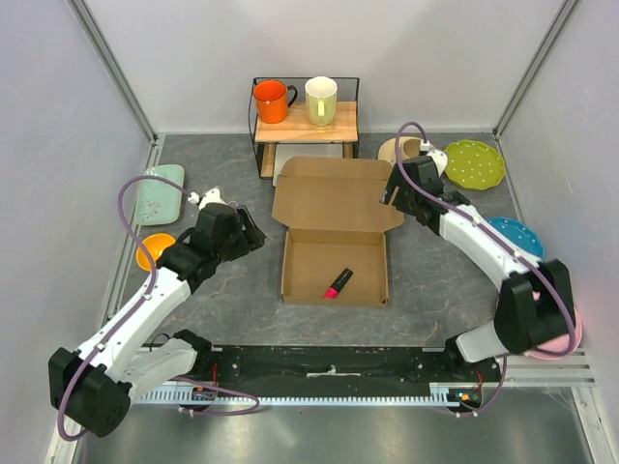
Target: Fold the paper box
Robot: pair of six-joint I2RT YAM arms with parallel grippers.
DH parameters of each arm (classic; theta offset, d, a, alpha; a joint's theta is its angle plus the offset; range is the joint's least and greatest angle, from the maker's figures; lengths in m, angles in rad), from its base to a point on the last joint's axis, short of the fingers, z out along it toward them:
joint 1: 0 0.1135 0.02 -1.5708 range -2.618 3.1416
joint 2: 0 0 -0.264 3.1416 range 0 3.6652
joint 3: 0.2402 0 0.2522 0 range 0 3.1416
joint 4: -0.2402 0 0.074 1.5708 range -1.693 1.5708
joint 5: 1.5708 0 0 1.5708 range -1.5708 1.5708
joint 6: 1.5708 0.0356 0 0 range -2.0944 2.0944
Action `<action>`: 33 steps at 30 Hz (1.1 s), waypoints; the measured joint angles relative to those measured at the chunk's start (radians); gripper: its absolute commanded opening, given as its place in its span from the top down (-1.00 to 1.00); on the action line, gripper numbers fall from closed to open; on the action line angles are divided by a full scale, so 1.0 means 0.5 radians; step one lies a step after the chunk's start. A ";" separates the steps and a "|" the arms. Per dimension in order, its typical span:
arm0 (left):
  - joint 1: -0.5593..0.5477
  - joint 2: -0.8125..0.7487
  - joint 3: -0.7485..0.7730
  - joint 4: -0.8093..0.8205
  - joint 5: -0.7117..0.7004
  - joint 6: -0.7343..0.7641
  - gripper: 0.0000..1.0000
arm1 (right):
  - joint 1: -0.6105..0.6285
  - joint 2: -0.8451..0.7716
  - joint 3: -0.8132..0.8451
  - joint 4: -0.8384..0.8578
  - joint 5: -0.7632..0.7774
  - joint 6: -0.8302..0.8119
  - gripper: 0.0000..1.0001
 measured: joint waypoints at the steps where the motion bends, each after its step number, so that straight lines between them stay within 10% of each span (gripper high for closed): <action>1: 0.013 -0.014 -0.031 0.000 0.040 0.003 -0.53 | -0.018 0.090 0.034 0.034 -0.003 -0.001 -0.71; 33: 0.084 -0.144 -0.002 -0.161 0.072 0.168 -0.52 | -0.140 0.867 0.353 0.398 -0.186 -0.162 -0.09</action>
